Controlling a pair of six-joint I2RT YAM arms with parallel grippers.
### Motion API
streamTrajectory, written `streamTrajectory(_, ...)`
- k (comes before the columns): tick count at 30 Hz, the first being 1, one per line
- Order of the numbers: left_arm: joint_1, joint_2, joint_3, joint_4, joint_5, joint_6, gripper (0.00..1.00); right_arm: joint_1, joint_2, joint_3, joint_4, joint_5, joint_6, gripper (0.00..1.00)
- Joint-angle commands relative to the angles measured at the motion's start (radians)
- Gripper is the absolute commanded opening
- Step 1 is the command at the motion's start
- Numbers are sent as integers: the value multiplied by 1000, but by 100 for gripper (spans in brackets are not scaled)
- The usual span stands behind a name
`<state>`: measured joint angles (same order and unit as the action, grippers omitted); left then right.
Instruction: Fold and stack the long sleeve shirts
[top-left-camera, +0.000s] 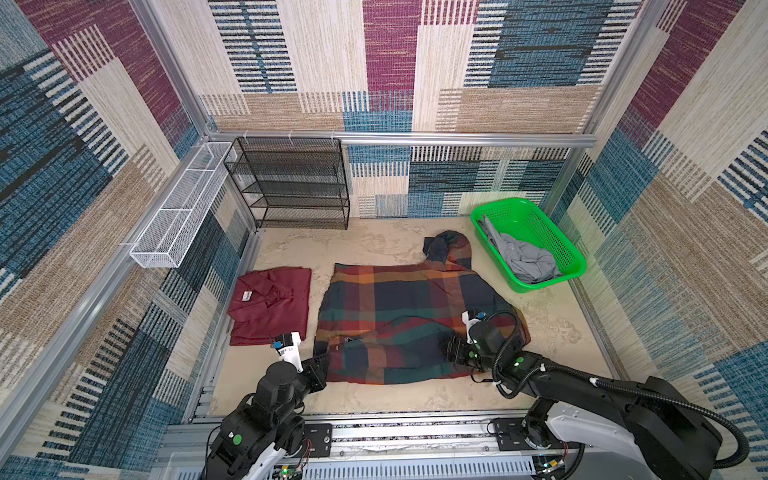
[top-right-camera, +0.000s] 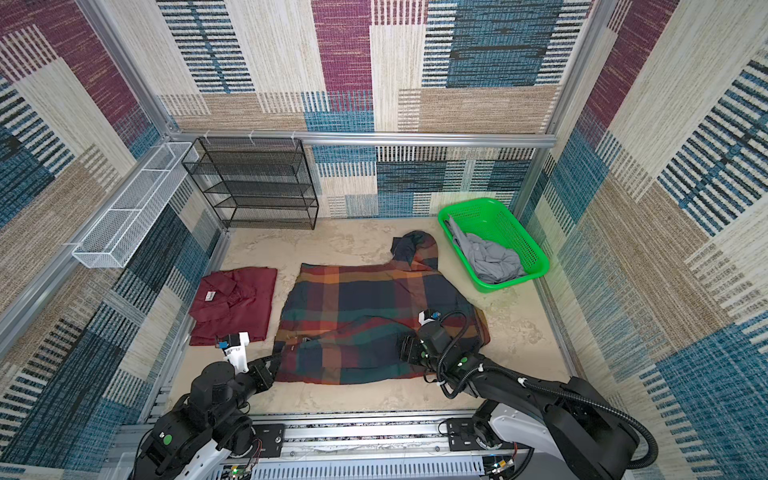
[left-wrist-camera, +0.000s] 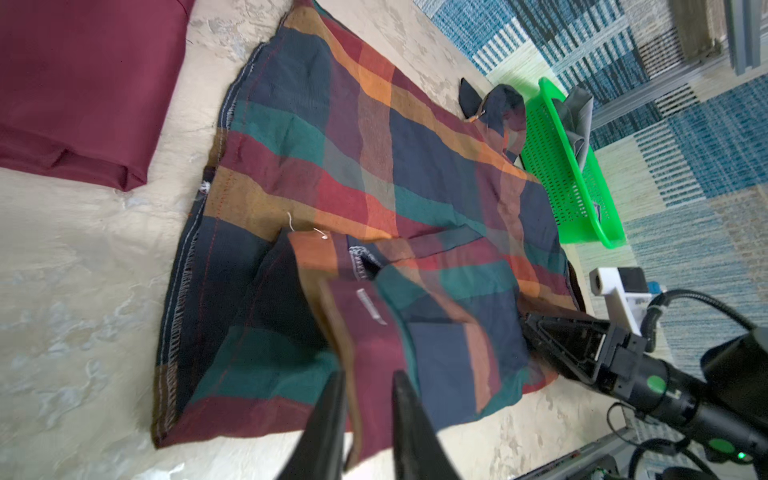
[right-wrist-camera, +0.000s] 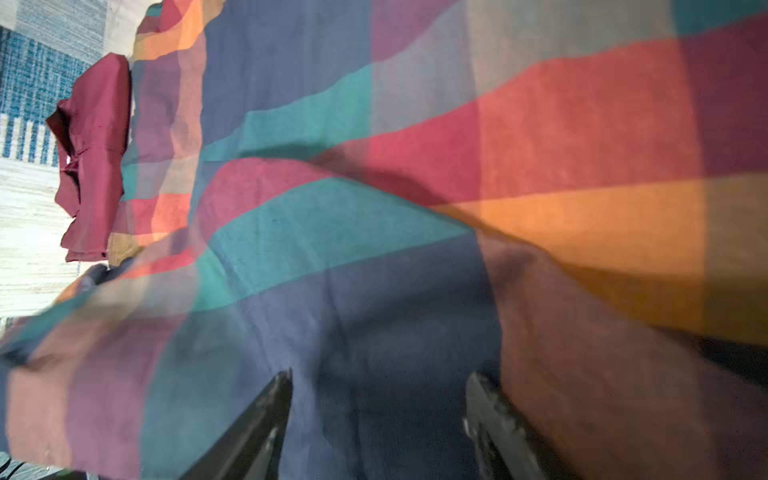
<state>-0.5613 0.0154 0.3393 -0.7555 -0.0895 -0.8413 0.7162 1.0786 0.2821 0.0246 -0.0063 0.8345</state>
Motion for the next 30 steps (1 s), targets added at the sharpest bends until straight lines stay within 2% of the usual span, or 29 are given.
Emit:
streamTrajectory(1, 1, -2, 16, -17, -32, -30, 36, 3, -12, -12, 23, 53, 32, 69)
streamTrajectory(3, 0, -2, 29, -32, -45, -44, 40, 2, -18, -14, 23, 52, 32, 69)
streamTrajectory(6, 0, -2, 74, -42, -83, -46, 53, 2, -25, -11, 19, 44, 31, 69)
streamTrajectory(9, 0, -2, 120, -29, -113, -31, 56, 3, -61, 25, -26, 23, 16, 71)
streamTrajectory(13, 0, 39, 85, 94, -25, -26, 57, 3, -191, 131, -177, 80, -9, 73)
streamTrajectory(17, 0, 214, 45, 224, 85, -50, 57, -3, -228, 223, -304, 182, -58, 75)
streamTrajectory(21, 0, 437, 63, 365, 161, -28, 57, -70, -176, 210, -291, 107, -81, 75)
streamTrajectory(24, 0, 600, 108, 432, 211, -11, 57, -137, -179, 169, -293, 99, -51, 74)
streamTrajectory(28, -1, 747, 107, 541, 275, -24, 55, -215, -164, 95, -274, 56, -11, 73)
streamTrajectory(30, -2, 786, 93, 571, 279, -28, 55, -242, -149, 79, -310, 83, 19, 73)
